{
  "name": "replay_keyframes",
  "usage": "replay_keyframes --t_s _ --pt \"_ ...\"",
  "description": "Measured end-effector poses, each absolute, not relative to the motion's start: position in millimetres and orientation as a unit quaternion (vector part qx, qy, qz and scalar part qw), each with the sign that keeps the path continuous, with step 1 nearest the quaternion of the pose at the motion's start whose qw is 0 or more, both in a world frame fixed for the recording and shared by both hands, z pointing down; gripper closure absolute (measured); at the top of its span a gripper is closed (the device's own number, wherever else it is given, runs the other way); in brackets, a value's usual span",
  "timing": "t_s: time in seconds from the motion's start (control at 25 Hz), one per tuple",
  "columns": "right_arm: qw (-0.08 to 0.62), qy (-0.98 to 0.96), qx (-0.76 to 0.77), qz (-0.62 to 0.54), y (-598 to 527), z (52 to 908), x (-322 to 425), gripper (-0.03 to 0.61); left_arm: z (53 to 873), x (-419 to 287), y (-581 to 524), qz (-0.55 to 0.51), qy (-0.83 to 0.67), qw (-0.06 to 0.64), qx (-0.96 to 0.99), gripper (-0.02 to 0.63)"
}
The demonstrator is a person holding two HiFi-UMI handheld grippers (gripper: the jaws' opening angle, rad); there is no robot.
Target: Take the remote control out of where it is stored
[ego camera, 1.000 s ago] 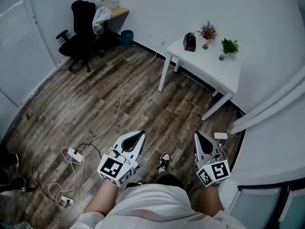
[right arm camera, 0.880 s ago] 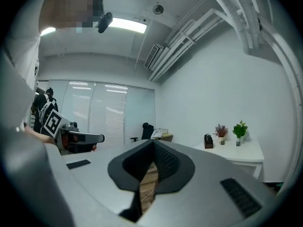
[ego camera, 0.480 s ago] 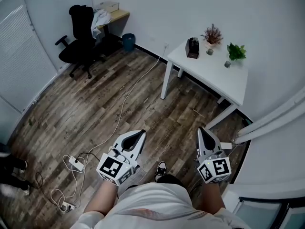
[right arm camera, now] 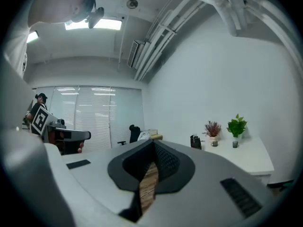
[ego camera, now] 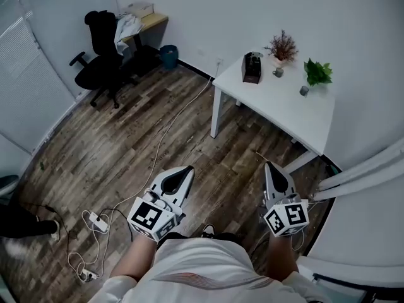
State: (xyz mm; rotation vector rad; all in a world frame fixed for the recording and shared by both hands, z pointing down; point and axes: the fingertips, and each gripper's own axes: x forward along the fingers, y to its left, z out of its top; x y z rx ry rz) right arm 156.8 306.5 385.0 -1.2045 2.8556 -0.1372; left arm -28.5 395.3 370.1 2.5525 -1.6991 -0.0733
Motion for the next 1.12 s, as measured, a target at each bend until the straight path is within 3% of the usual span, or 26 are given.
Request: replay_keyframes --t_s 0.68,1.12 --pt "-0.007 0.897 -0.439 -0.053 196.4 399.5 179.5 0.566 375.7 -12.5 251.9 -0.052 -0.504 0.048 0.861 0.604" --pt "-0.031 0.876 -0.479 -0.049 70.8 385.3 127.3 0.566 375.2 -63.8 106.1 -0.040 -0.467 0.064 0.881 0.604"
